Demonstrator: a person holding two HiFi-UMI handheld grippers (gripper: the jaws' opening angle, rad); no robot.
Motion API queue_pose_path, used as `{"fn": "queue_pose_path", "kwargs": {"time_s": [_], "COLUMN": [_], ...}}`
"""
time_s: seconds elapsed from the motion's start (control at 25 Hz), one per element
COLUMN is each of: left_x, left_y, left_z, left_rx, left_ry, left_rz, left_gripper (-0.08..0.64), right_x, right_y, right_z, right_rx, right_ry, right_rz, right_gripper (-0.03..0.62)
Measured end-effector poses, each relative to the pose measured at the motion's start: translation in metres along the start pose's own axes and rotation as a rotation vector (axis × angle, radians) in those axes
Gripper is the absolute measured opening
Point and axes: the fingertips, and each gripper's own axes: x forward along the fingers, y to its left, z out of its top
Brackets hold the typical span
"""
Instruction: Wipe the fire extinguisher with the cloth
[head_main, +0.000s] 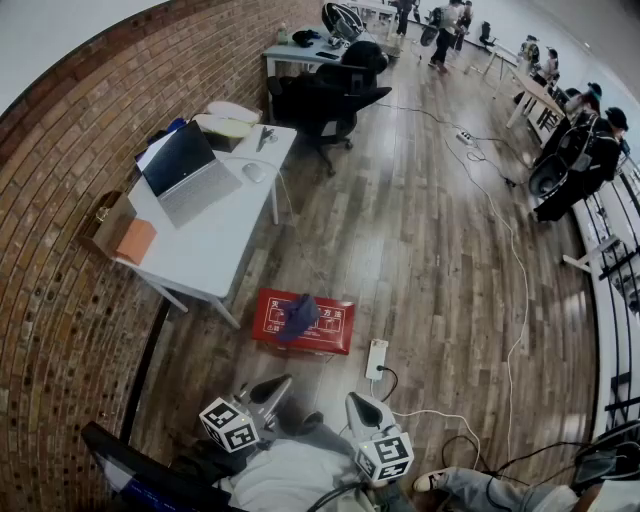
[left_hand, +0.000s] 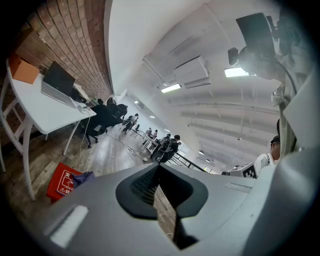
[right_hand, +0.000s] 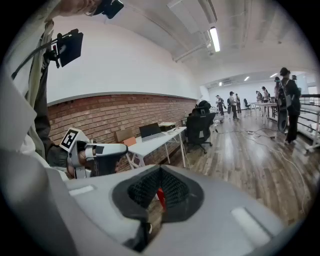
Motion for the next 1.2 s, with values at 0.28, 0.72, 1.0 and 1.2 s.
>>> {"fn": "queue_pose_path", "kwargs": {"time_s": [0.28, 0.72, 1.0, 1.2], "left_x": [-0.037, -0.022, -0.004, 0.011], "left_y": [-0.018, -0.019, -0.025, -0.015], "left_z": [-0.013, -0.018, -0.024, -0.015], "left_rx": [-0.03, -0.036, -0.029, 0.007], "left_ry": [0.02, 0.033, 0.079, 0.079], "left_rz": [0.068, 0.049, -0.011, -0.04], "left_gripper": [-0.016, -0.017, -0.017, -0.017], "right_x": [-0.017, -0.022, -0.032, -0.026], "right_y": [0.022, 0.037, 0.03, 0.006], "right_z": [-0.015, -0.005, -0.003, -0.001], "right_rx": [0.051, -0.295, -0.293, -0.26], "right_ry": [0.037, 0.046, -0.006, -0.012], "right_rz": [0.05, 0.072, 0.007, -0.1], "right_gripper": [0.002, 0.002, 0.002, 0.002]}}
